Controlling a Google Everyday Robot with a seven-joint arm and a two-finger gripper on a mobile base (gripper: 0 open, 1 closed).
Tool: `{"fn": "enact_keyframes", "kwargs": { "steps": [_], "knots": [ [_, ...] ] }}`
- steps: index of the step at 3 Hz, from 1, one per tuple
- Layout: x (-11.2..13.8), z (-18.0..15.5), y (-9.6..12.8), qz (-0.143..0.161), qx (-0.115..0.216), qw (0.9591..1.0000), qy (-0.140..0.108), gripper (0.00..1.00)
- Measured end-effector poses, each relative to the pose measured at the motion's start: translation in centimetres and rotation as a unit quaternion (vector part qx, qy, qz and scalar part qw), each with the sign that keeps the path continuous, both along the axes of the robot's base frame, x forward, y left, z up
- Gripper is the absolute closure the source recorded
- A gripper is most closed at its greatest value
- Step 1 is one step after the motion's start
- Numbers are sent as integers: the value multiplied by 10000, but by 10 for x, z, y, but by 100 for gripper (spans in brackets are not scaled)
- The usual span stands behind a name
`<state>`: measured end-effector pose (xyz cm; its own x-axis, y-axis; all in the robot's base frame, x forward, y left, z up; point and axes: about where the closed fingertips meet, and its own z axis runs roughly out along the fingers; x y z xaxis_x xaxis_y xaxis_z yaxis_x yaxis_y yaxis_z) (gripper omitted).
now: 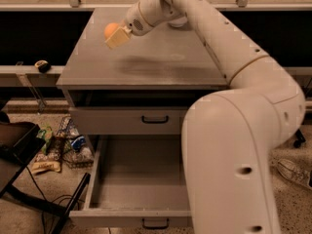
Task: Place orange into middle drawer
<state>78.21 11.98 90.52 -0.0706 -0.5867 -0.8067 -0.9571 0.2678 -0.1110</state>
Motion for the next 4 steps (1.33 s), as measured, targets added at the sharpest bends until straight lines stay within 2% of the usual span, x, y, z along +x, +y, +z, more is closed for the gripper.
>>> {"fn": "enact_keyframes", "kwargs": {
  "steps": [1, 2, 3, 4],
  "knots": [
    [-59, 51, -57, -428, -178, 9989, -48, 100],
    [-101, 65, -97, -854, 38, 9963, -94, 100],
    [-146, 63, -125, -1199, 276, 9923, -145, 100],
    [-193, -13, -152, -1385, 201, 9900, 190, 100]
  ]
}}
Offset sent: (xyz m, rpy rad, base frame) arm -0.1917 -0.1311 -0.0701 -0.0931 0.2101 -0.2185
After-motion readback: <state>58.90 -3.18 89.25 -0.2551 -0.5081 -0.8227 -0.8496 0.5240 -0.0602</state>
